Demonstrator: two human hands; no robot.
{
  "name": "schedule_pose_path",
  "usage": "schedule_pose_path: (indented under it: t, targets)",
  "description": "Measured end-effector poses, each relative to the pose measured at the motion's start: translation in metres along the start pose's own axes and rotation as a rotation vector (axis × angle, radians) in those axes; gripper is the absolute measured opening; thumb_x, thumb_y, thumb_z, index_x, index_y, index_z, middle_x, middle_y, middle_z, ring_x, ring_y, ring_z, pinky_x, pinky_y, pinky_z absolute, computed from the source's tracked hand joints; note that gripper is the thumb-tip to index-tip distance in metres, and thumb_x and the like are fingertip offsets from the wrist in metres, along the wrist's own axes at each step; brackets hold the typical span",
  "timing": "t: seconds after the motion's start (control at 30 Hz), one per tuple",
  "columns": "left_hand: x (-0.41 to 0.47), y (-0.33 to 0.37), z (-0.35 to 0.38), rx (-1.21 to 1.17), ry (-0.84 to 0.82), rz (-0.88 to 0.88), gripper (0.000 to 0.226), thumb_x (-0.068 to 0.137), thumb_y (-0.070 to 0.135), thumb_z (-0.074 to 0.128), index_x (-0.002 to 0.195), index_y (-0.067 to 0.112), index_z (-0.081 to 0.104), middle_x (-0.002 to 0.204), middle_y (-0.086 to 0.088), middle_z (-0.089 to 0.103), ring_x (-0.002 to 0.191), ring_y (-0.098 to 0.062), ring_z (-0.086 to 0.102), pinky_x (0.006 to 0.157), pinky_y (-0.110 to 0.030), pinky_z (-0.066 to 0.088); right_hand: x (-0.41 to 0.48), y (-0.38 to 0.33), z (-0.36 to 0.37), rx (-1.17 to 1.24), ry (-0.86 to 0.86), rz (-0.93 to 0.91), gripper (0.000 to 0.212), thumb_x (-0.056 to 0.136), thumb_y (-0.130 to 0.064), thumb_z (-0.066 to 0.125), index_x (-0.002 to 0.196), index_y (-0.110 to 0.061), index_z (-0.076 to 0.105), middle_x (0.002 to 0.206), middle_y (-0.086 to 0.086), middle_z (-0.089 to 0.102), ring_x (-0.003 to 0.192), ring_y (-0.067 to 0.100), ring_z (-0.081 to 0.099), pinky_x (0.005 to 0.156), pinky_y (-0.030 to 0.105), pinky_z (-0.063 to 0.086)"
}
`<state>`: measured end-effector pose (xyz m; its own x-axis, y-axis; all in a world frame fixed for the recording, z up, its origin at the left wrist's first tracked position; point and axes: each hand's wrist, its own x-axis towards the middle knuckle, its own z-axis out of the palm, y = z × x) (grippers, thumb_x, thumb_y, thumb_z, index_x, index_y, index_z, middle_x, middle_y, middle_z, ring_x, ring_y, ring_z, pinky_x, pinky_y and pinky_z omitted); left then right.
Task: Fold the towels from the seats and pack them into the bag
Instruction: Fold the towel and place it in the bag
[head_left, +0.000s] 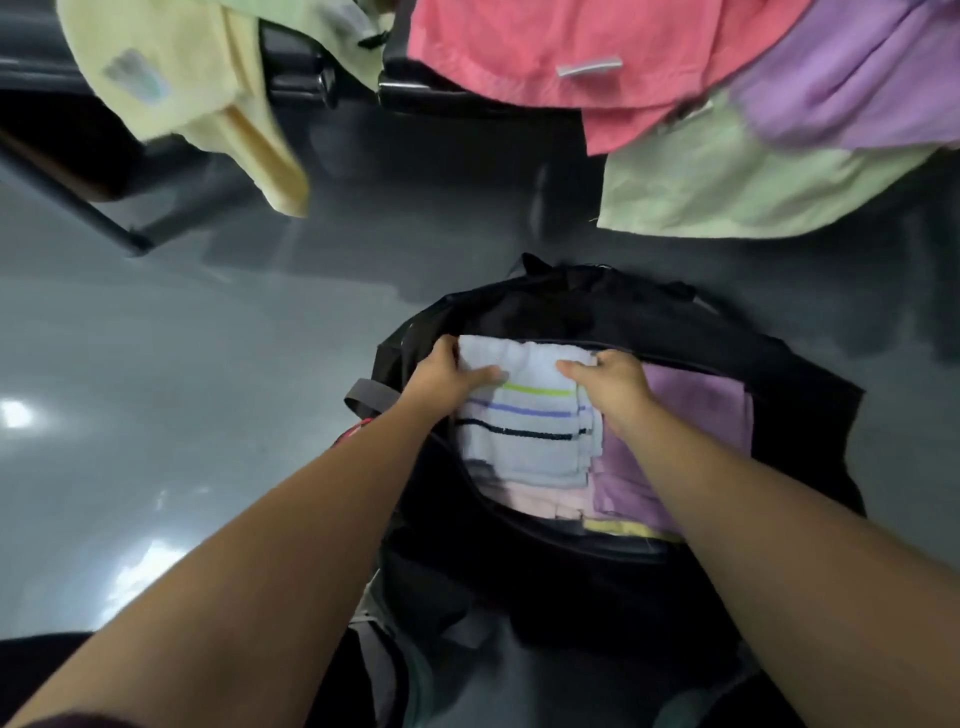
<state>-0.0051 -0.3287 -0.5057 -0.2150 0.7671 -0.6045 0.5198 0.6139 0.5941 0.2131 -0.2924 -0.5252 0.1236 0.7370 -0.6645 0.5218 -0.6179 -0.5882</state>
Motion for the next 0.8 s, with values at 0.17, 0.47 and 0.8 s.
schedule_pose_path:
  t: [0.17,0.47,0.8]
  targets:
    - [0.003,-0.014,0.010,0.152,-0.208,-0.103,0.042,0.084,0.028,0.077,0.119,0.008,0.065,0.119,-0.006,0.067,0.114,-0.026,0.062,0.091,-0.032,0.048,-0.016,0.012,0.011,-0.201,-0.094,0.019,0.043,0.078,-0.026,0.084,0.117,-0.015,0.066,0.111,0.005,0.072,0.101,0.027,0.069,0.090,0.040,0.057]
    - [-0.018,-0.028,-0.004,0.202,-0.280,-0.033,0.040,0.089,0.039,0.073,0.121,0.016,0.067,0.116,0.000,0.070,0.108,-0.021,0.064,0.098,-0.036,0.049,-0.038,0.037,0.013,-0.084,-0.064,0.033,0.030,0.082,-0.020,0.080,0.108,-0.009,0.068,0.104,0.007,0.073,0.094,0.026,0.070,0.087,0.040,0.059]
    - [-0.062,0.018,-0.017,0.792,-0.207,0.046,0.028,0.096,0.020,0.052,0.117,0.004,0.063,0.121,-0.013,0.067,0.110,-0.033,0.063,0.092,-0.038,0.050,-0.086,0.021,0.003,-0.525,-0.217,0.050,0.029,0.091,-0.016,0.063,0.117,-0.005,0.063,0.110,0.011,0.070,0.096,0.027,0.067,0.074,0.029,0.052]
